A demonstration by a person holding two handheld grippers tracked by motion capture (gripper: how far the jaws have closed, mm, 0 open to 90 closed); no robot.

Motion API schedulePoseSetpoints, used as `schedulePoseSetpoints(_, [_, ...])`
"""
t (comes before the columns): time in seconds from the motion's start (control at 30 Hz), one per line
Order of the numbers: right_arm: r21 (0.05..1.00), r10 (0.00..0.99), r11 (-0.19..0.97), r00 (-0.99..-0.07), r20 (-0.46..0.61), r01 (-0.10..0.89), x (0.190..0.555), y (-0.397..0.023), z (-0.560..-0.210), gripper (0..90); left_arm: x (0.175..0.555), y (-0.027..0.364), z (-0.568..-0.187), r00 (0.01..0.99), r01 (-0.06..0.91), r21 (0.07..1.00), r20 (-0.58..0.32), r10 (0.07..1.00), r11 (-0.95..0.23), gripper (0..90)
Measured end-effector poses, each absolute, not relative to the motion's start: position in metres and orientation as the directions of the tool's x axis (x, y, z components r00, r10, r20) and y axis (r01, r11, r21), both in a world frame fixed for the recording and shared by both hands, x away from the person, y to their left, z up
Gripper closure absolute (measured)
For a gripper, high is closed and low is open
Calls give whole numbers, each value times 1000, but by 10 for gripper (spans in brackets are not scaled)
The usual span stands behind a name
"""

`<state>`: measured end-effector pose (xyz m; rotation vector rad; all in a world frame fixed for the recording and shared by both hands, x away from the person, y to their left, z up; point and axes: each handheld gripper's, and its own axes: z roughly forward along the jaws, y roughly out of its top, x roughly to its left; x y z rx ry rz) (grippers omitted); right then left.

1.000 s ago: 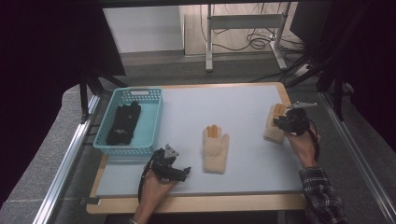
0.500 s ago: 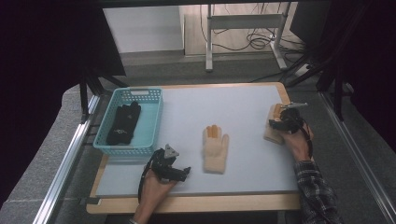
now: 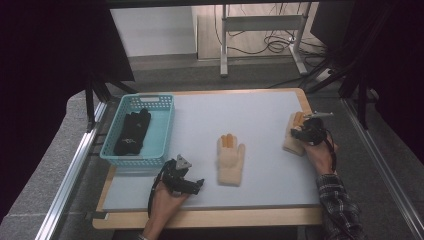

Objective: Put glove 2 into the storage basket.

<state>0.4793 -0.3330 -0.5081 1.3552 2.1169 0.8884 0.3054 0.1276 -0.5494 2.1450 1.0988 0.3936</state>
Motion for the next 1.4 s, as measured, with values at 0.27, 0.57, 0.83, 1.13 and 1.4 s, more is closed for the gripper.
schedulePoseSetpoints(0.27, [751,912,291,-410,-30,593,469,-333,-496,567,306,127,-550,596,592,697,-41,802,-405,16])
schedulePoseSetpoints(0.57, [766,908,283,-418,-20,577,451,-328,-478,570,306,127,-550,596,592,697,-42,802,-404,17])
schedulePoseSetpoints(0.83, [788,898,284,-439,-18,546,436,-324,-463,577,306,127,-550,595,593,697,-43,802,-403,16])
schedulePoseSetpoints(1.13, [811,870,280,-492,11,513,410,-301,-440,579,306,128,-550,595,595,695,-45,802,-403,16])
schedulePoseSetpoints(1.4, [819,844,270,-534,52,507,400,-284,-435,578,306,127,-550,594,594,697,-43,803,-402,17])
